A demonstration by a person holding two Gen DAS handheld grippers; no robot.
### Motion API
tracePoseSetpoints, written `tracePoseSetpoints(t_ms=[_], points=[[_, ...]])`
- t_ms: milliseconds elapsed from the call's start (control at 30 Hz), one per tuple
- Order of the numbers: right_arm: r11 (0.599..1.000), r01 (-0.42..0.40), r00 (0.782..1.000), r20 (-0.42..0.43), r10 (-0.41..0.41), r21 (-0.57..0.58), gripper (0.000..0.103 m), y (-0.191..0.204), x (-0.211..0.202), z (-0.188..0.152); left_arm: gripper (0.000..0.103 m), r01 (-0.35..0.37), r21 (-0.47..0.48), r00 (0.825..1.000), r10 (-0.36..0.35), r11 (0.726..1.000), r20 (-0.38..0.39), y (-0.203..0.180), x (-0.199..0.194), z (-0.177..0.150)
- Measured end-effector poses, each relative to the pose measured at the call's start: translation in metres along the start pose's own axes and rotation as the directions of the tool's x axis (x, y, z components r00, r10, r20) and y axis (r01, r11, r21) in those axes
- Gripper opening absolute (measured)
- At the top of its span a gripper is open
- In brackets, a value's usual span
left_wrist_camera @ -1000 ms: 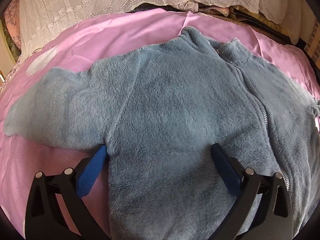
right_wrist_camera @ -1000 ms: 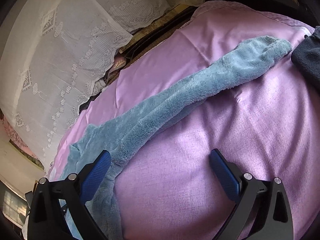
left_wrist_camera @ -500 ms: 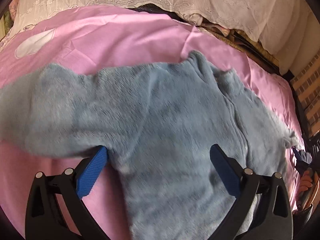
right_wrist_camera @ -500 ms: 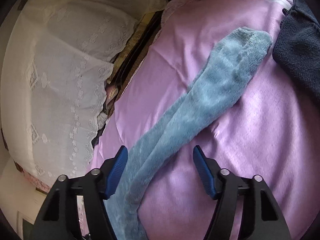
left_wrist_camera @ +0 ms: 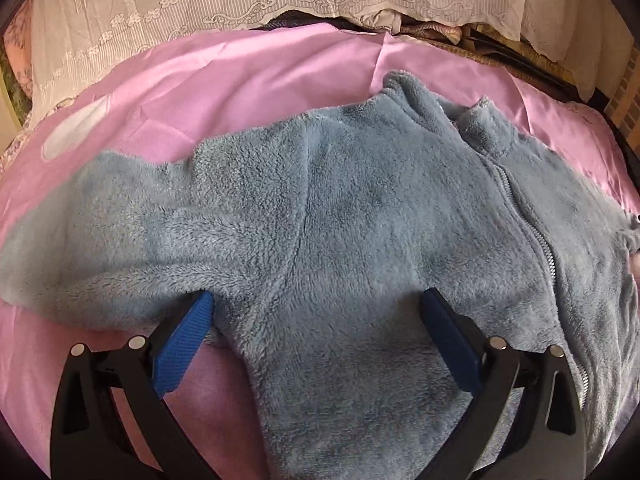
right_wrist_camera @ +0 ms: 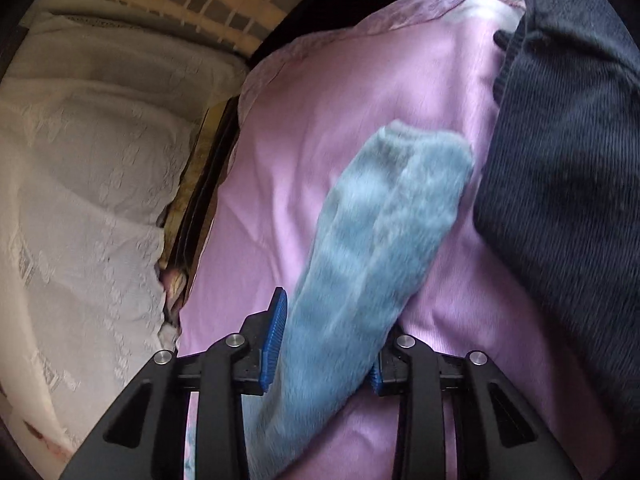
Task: Fold small clothes
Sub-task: 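Move the right tool to the jacket sleeve cuff and grasp it, then lift the sleeve with the right tool and lay it across the jacket body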
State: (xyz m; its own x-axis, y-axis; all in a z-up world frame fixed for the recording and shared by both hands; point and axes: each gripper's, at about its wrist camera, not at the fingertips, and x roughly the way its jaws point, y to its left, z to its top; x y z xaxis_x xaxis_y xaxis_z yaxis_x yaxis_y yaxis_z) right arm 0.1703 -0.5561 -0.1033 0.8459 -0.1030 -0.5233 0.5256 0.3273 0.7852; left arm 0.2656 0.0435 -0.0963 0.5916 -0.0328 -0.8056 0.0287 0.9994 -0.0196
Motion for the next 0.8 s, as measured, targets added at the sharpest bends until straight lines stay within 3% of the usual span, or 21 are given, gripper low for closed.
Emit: tracePoseSetpoints(t_ms=[200, 300, 567, 800], points=[[1.000, -0.016, 0.999, 0.028, 0.016, 0.010, 0.024, -0.005, -0.003, 0.002, 0.099, -0.005, 0.004, 1.000, 0.005, 1.000, 0.003, -0.002, -0.001, -0.003], [0.999, -0.007, 0.999, 0.046, 0.008, -0.042, 0.010, -0.002, -0.010, 0.003, 0.099, -0.005, 0.004, 1.000, 0.005, 1.000, 0.003, -0.001, -0.001, -0.003], [0.978, -0.023, 0.994, 0.102, 0.045, -0.208, 0.009, 0.025, -0.032, -0.003, 0.099, -0.009, 0.006, 1.000, 0.009, 1.000, 0.004, -0.002, -0.002, -0.005], [0.893, -0.131, 0.981, 0.074, 0.179, -0.431, 0.009, 0.099, -0.061, -0.036, 0.099, -0.007, 0.005, 1.000, 0.006, 1.000, 0.003, -0.002, -0.001, -0.005]])
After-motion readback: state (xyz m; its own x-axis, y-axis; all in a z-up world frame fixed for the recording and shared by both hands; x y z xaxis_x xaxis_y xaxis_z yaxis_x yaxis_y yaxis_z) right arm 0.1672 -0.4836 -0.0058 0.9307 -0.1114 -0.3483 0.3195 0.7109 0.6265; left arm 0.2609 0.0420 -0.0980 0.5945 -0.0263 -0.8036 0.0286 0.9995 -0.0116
